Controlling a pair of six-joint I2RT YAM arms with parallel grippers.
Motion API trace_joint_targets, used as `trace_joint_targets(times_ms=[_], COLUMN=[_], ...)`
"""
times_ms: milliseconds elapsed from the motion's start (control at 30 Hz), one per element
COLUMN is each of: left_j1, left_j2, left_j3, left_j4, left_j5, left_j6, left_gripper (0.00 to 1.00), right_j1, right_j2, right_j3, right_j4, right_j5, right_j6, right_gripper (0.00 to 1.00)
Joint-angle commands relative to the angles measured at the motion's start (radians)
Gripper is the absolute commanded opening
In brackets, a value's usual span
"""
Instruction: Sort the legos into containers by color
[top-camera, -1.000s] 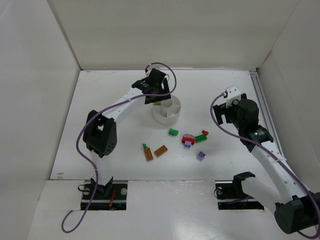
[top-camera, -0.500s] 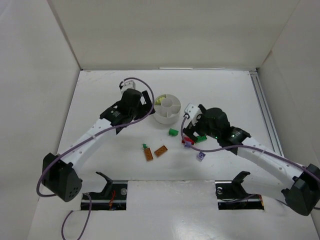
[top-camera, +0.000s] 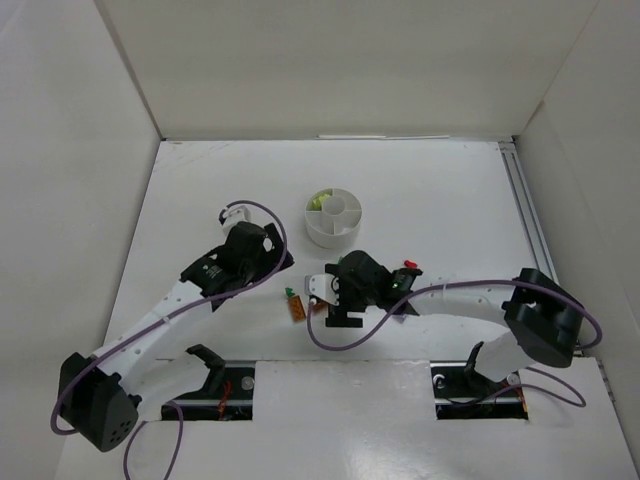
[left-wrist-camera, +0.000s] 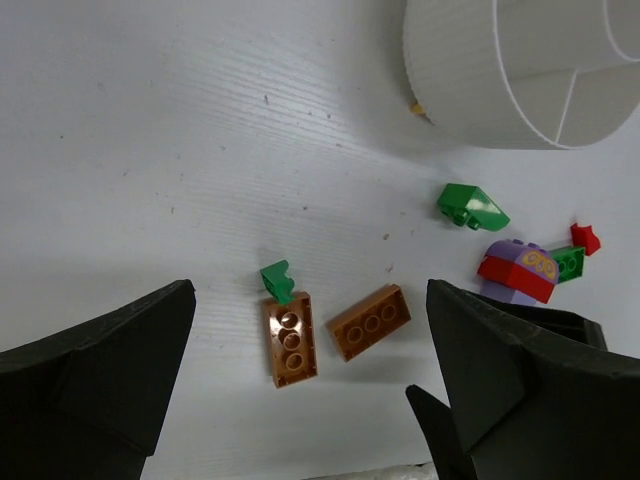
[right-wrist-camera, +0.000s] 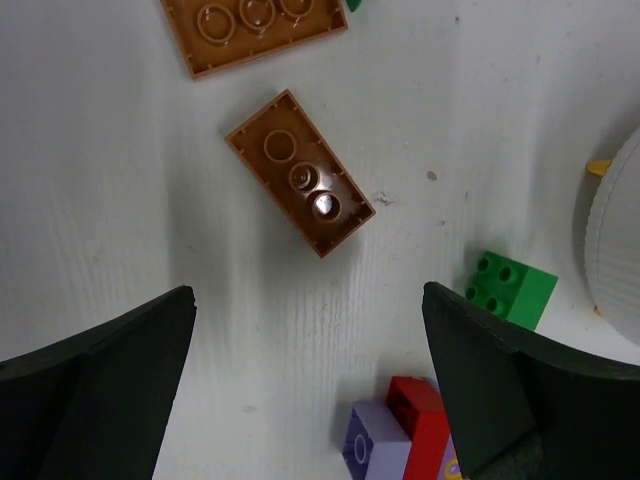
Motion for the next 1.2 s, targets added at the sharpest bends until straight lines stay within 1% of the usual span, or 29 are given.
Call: trace_joint_targets(times_ms=[0, 233, 367, 433, 567, 733, 800, 867, 900, 967, 1033, 1167], left_j1=[-0.005, -0.005, -0.005, -0.005, -0.005, 0.004, 0.004, 0.004, 0.004, 0.004, 0.004, 0.004], left_j2=[-0.059, -0.081, -0.09, -0.09, -0.09, -0.09, -0.099, -0.108, -0.108, -0.108, -0.118, -0.118], left_j3=[-0.015, -0.035, -0.035, -0.035, -0.035, -0.035, -0.035, -0.035, -0.035, -0.035, -0.035, -0.035], left_j4=[-0.008, -0.041, -0.041, -0.041, -0.041, -0.041, -0.041, -0.041, -0.041, -0.041, -0.041, -0.041], left_j5=[-0.003, -0.06, -0.06, -0.06, -0.06, -0.06, -0.051, -0.051, -0.051, -0.051, -0.051, -0.051], left_j6=[-0.035, -0.044, -0.044, -0.044, -0.044, -0.034, -0.034, -0.034, -0.034, -0.034, -0.034, -0.034], left_gripper=[1.0, 1.0, 1.0, 1.0, 1.0, 1.0, 1.0, 1.0, 1.0, 1.0, 1.0, 1.0], right_j1=[0.004, 0.004, 0.004, 0.004, 0.004, 0.004, 0.004, 0.004, 0.004, -0.007, -0.028, -0.039], right_j2=[0.019, 0.162, 0.22, 0.235, 0.28, 0.35, 0.36, 0.372, 0.383, 0.383, 0.374, 0.354], right_j3=[0.087, 0.17, 0.201, 0.213, 0.242, 0.283, 0.302, 0.313, 0.313, 0.313, 0.302, 0.278], right_j4=[0.08, 0.08, 0.06, 0.042, -0.004, -0.061, -0.085, -0.104, -0.104, -0.115, -0.115, -0.115], right_j5=[-0.038, -0.051, -0.119, -0.14, -0.16, -0.185, -0.229, -0.243, -0.254, -0.272, -0.294, -0.271], right_j6=[-0.067, -0.153, -0.179, -0.189, -0.209, -0.221, -0.233, -0.242, -0.242, -0.242, -0.233, -0.184], right_gripper=[1.0, 1.0, 1.0, 0.95, 0.91, 0.79, 0.69, 0.61, 0.55, 0.5, 0.5, 0.61])
